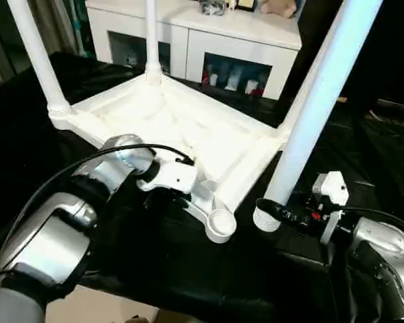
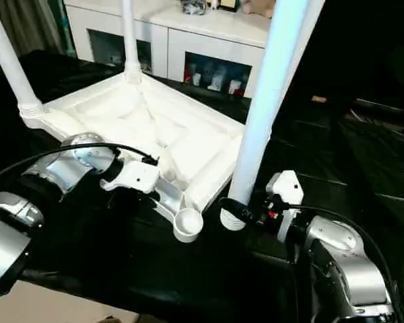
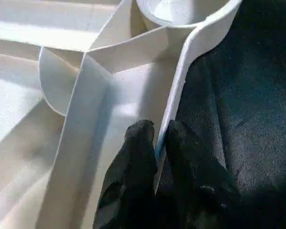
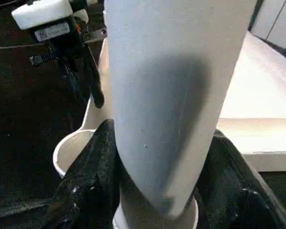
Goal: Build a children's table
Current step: Pick table leg, then rotate table base
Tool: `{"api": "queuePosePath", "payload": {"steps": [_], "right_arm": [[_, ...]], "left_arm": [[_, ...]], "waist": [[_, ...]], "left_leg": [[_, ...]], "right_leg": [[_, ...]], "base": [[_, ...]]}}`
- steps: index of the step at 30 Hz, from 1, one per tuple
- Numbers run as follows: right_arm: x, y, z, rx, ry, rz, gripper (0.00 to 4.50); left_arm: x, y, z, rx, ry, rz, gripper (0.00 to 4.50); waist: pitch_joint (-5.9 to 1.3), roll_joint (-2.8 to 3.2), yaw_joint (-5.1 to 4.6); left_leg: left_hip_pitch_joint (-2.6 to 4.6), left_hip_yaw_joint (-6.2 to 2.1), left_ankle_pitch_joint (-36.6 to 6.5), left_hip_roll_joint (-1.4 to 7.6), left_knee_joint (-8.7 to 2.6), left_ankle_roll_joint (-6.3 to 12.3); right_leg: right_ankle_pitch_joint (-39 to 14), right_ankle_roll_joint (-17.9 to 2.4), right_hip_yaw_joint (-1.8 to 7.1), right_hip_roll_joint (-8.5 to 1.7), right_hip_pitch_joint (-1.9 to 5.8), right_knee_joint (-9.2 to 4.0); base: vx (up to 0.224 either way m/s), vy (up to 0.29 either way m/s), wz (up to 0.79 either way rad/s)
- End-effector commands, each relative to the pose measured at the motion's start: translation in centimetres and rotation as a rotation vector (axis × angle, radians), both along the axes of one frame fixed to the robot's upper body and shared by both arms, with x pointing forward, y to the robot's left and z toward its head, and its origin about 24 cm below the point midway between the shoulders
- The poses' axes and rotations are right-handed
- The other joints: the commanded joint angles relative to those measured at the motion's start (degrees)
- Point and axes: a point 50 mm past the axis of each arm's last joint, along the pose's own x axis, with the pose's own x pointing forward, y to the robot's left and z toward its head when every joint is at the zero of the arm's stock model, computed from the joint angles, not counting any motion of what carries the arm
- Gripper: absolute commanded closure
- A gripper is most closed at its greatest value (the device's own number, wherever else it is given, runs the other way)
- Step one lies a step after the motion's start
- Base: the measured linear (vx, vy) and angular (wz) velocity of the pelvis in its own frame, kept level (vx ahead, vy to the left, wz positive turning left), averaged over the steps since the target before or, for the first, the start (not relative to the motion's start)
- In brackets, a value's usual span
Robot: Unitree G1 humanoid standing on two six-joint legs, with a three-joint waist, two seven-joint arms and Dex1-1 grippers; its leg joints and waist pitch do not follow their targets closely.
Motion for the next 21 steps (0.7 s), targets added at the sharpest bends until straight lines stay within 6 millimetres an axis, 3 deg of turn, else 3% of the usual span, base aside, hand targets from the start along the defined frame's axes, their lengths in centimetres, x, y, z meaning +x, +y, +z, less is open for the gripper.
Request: {"api": "queuePosePath", "payload": {"steps": [1,4,8,9,11,14,17,20,21], "right_arm": [[0.4,-0.3,0.6,-0.01,-0.037,-0.019,2.64],[0.7,-0.7,0.8,-0.009,-0.052,-0.051,2.64],[1.2,-1.5,0.9,-0.01,-0.065,-0.116,2.64],[1.2,-1.5,1.0,-0.008,-0.066,-0.122,2.64],[1.4,-1.8,1.0,-0.001,-0.068,-0.138,2.64],[1.5,-1.9,1.1,-0.003,-0.065,-0.151,2.64],[1.6,-1.9,1.1,-0.005,-0.063,-0.16,2.64],[1.5,-1.7,1.0,0.008,-0.064,-0.169,2.64],[1.5,-1.7,1.0,0.008,-0.064,-0.169,2.64]], "left_arm": [[-0.6,0.9,-1.8,0.085,0.076,0.027,4.2],[-0.9,0.9,-2.0,0.049,0.199,0.113,4.31],[-1.4,0.5,-2.3,-0.048,0.317,0.226,4.36],[-1.4,0.5,-2.3,-0.062,0.321,0.242,4.39],[-1.3,0.2,-2.4,-0.101,0.317,0.296,4.42],[-1.3,0.1,-2.6,-0.144,0.289,0.414,4.45],[-1.5,0.0,-2.7,-0.174,0.266,0.458,4.5],[-2.7,-0.7,-2.9,-0.232,0.213,0.416,4.5],[-2.7,-0.7,-2.9,-0.232,0.213,0.416,4.5]], "waist": [[-3.07,0.52,0.28],[-3.19,0.42,0.36],[-3.53,0.26,0.32],[-3.57,-0.19,0.23],[-3.63,-0.08,0.45],[-3.46,0.0,0.39],[-3.2,-0.03,0.2],[-3.15,-0.58,-0.19],[-3.19,-0.34,-0.13]], "left_leg": [[-0.02,-0.52,-16.9,1.87,-5.77,-0.43],[0.01,-0.35,-15.4,1.79,-5.73,-0.07],[0.08,0.15,-9.4,1.74,-5.36,1.26],[0.03,0.3,-8.7,1.72,-5.28,1.64],[0.14,0.55,-7.3,1.6,-5.01,3.39],[0.13,0.43,-8.3,1.84,-5.16,3.74],[-0.01,0.32,-10.7,1.78,-5.41,2.87],[-0.2,0.22,-11.4,2.01,-5.57,2.55],[-0.06,0.19,-11.5,2.06,-5.61,2.48]], "right_leg": [[-14.4,-11.9,1.7,-3.04,2.89,-4.11],[-15.7,-11.3,1.74,-3.16,2.87,-4.23],[-6.5,-14.7,1.74,-2.93,3.04,-3.23],[-5.2,-15.3,1.71,-2.9,3.07,-3.07],[-3.6,-16.5,1.67,-2.76,3.0,-3.07],[-6.4,-15.9,1.56,-2.88,3.03,-3.31],[-12.8,-13.6,1.55,-2.84,2.88,-4.06],[-15.8,-12.1,1.52,-2.99,2.75,-4.34],[-16.3,-11.9,1.5,-3.03,2.66,-4.32]], "base": [[0.0,0.0,0.0],[0.0,0.0,0.0],[0.0,0.0,0.0],[0.0,0.0,0.0],[0.0,0.0,0.0],[0.0,0.0,0.0],[0.0,0.0,0.0],[0.0,0.0,0.0],[0.0,0.0,0.0]]}}
